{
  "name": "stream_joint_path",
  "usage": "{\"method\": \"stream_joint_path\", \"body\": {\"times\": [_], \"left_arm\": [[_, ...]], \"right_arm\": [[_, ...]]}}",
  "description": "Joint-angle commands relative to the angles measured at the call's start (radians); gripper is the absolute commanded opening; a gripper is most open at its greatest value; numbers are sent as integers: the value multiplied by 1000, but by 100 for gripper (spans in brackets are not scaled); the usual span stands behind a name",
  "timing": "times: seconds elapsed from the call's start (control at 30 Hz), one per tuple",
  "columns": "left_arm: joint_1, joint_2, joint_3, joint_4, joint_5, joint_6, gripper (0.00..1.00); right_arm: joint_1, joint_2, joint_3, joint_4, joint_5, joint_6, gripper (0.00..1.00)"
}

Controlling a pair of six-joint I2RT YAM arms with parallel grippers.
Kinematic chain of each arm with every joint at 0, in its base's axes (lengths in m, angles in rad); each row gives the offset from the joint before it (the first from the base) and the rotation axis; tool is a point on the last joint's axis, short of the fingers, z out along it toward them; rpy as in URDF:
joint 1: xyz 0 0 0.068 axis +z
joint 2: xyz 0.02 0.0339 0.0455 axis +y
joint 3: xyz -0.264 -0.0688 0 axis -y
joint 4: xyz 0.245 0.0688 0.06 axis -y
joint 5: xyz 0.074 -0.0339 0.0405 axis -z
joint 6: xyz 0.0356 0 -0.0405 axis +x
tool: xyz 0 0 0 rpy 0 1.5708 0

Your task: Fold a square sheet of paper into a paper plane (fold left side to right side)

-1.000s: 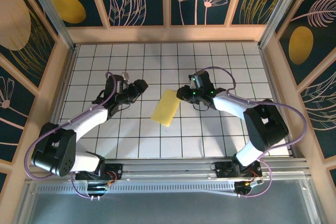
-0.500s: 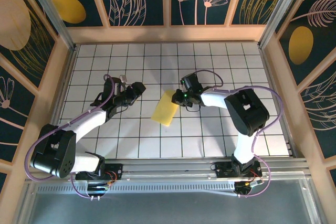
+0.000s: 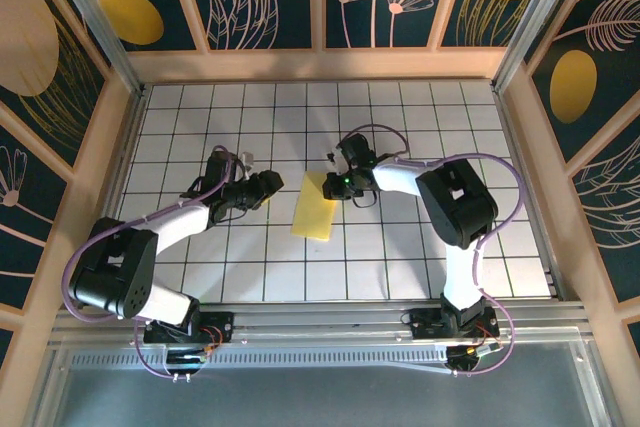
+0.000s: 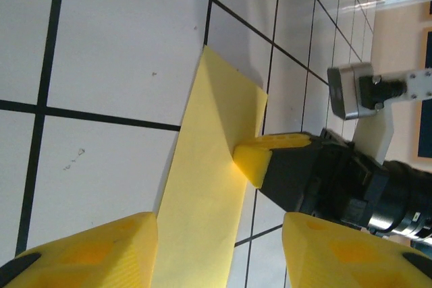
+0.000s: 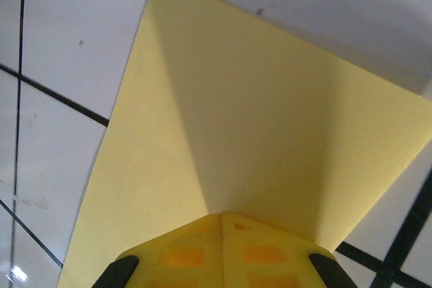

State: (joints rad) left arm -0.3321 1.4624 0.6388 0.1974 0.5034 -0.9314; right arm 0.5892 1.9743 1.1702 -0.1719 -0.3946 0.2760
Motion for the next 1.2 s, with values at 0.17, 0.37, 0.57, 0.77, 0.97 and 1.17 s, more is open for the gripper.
{"method": "stream_joint_path", "body": {"times": [0.17,0.37,0.57,0.77,0.97,1.17], "left_arm": [[-35,54,31,12,51,24,51],[-67,98,51,17,29,17,51],[-90,132,62,17,14,18,51],[-105,157,68,19,3,19,52],[-110,161,69,16,-4,19,52],[-114,165,72,13,-10,18,52]], "right_arm": [[0,57,88,-145,66,-262,10],[4,-50,82,-79,25,-220,28],[-10,-173,-30,-49,23,-128,24],[-23,-196,-164,18,-122,23,2],[-24,-186,-224,55,-135,81,0],[-22,-160,-237,52,-126,88,0]]}}
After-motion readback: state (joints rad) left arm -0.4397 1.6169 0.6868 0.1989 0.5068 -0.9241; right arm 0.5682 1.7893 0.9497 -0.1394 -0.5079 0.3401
